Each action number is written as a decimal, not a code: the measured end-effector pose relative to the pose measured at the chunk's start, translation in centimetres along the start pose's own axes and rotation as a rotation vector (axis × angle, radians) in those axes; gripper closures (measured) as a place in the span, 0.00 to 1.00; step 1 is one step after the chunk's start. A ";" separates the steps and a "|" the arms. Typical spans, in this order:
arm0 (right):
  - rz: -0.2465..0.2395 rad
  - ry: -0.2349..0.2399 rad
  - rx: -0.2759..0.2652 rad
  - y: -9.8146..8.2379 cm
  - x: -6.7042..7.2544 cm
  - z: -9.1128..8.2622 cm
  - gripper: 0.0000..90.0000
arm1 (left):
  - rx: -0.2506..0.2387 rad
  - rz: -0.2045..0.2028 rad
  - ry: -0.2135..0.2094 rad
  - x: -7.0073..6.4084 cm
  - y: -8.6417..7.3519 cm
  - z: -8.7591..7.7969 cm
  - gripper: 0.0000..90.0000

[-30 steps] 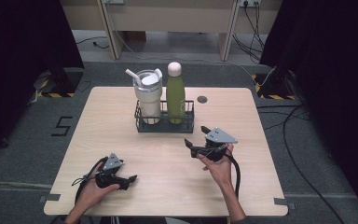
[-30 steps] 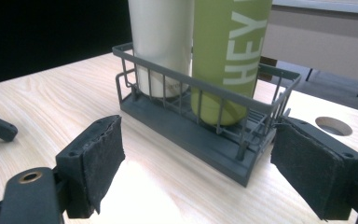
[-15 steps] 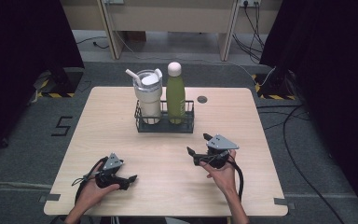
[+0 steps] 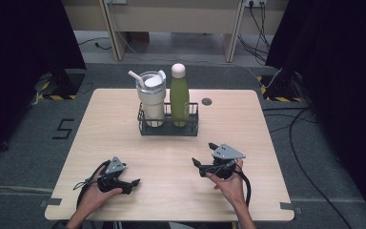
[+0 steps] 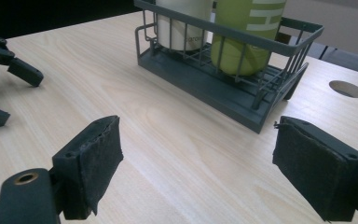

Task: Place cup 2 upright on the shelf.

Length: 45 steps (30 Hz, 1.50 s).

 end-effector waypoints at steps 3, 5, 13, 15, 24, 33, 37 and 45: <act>0.002 0.008 0.002 -0.1 0.3 -0.2 0.17 | 0.000 0.000 0.000 0.0 0.0 0.0 0.13; -0.005 0.004 -0.003 -0.3 0.4 -0.4 0.17 | 0.000 0.000 0.000 0.0 0.0 0.0 0.13; 0.003 -0.002 0.016 -1.5 0.5 -0.8 0.17 | 0.000 0.000 0.000 0.0 0.0 0.0 0.13; 0.010 0.001 0.021 -1.7 0.6 -1.0 0.17 | 0.000 0.000 0.000 0.0 0.0 0.0 0.13; 0.004 -0.004 0.056 -2.7 0.9 -1.1 0.17 | 0.000 0.000 0.000 0.0 0.0 0.0 0.13; -0.012 -0.004 0.072 -3.0 1.3 -1.4 0.17 | 0.000 0.000 0.000 0.0 0.0 0.0 0.13; -0.003 -0.002 0.079 -3.5 1.4 -1.4 0.17 | 0.000 0.000 0.000 0.0 0.0 0.0 0.13; -0.011 -0.023 0.119 -4.5 1.3 -1.6 0.17 | -0.001 0.000 0.000 0.0 0.0 0.0 0.13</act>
Point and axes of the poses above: each handheld gripper's, and its own axes: z roughly forward along the jaws, y roughly out of its top, x roughly to its left, the point moved 5 cm from there along z, roughly forward along the jaws, and after that the axes turned 5 degrees about x, right-handed, at the moved point
